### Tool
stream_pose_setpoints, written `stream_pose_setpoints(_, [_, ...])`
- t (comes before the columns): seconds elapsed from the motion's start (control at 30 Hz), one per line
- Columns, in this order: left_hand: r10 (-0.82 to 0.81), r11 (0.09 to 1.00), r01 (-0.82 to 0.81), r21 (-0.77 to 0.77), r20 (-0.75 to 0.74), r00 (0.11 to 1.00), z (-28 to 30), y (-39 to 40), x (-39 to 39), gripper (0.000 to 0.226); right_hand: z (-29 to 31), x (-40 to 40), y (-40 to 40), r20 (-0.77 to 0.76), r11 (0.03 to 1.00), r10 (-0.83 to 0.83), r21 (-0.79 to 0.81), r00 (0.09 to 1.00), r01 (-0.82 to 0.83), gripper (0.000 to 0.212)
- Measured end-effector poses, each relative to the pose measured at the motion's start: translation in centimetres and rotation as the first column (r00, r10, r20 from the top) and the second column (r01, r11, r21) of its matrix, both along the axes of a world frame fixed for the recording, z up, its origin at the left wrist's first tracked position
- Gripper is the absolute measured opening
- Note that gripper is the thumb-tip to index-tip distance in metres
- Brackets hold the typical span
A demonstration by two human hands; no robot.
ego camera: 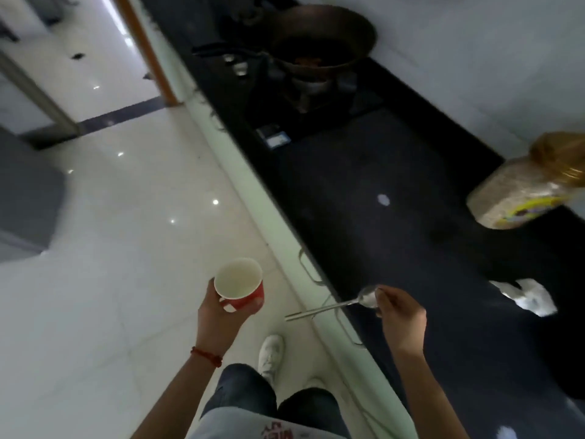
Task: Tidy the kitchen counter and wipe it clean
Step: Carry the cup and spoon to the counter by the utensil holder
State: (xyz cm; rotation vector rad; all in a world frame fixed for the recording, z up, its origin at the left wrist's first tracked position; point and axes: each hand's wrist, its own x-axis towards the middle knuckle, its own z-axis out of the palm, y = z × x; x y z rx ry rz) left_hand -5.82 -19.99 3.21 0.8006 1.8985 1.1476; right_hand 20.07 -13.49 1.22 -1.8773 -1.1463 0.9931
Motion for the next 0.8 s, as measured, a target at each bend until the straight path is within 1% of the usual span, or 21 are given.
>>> stream_pose_setpoints(0.03, [0.054,0.998,-0.053,-0.027,0.042,0.998,-0.4,-1.3,-0.9,0.06,-0.4,-1.4,-0.3,0.001,0.998,0.058,-0.027,0.998,-0.058,0.017])
stream_pose_setpoints(0.07, [0.101,0.994,-0.098,-0.056,0.051,0.994,-0.9,-2.7,-1.8,0.059,-0.7,-2.8,-0.5,-0.008,0.992,0.114,-0.059,0.993,-0.114,0.02])
stream_pose_setpoints(0.17, [0.23,0.965,-0.228,-0.132,-0.002,0.973,-2.2,-6.4,-5.2,0.053,-2.0,-7.8,-0.8,-0.038,0.952,0.265,-0.147,0.964,-0.267,0.028])
stream_pose_setpoints(0.23, [0.325,0.932,-0.325,-0.162,-0.028,0.945,-3.2,-8.4,-7.9,0.05,-2.4,-11.2,-0.7,-0.019,0.924,0.352,-0.151,0.936,-0.351,0.033])
stream_pose_setpoints(0.37, [0.455,0.875,-0.449,-0.181,-0.012,0.89,-4.9,-11.0,-13.2,0.052,-3.4,-17.8,0.5,0.024,0.877,0.472,-0.118,0.881,-0.466,0.031])
stream_pose_setpoints(0.43, [0.508,0.844,-0.498,-0.199,0.0,0.862,-5.5,-11.7,-16.3,0.051,-4.0,-21.1,1.5,0.031,0.864,0.496,-0.124,0.868,-0.489,0.035])
stream_pose_setpoints(0.53, [0.548,0.812,-0.538,-0.225,-0.021,0.836,-6.3,-12.2,-21.6,0.052,-4.8,-26.3,3.1,0.036,0.858,0.503,-0.139,0.863,-0.494,0.028])
stream_pose_setpoints(0.6, [0.564,0.798,-0.555,-0.233,-0.034,0.825,-6.4,-12.0,-25.0,0.05,-5.1,-29.3,4.2,0.049,0.861,0.501,-0.127,0.864,-0.492,0.029])
stream_pose_setpoints(0.67, [0.569,0.8,-0.562,-0.21,-0.034,0.822,-5.8,-10.9,-28.3,0.049,-5.3,-32.1,5.5,0.065,0.866,0.496,-0.115,0.866,-0.487,0.027])
stream_pose_setpoints(0.77, [0.545,0.823,-0.54,-0.177,-0.024,0.838,-5.1,-8.3,-33.1,0.049,-5.8,-35.5,7.3,0.077,0.882,0.465,-0.12,0.882,-0.455,0.013])
stream_pose_setpoints(0.8, [0.54,0.827,-0.536,-0.168,-0.023,0.841,-5.0,-7.1,-34.6,0.051,-6.0,-36.5,7.9,0.082,0.886,0.458,-0.128,0.885,-0.447,0.012])
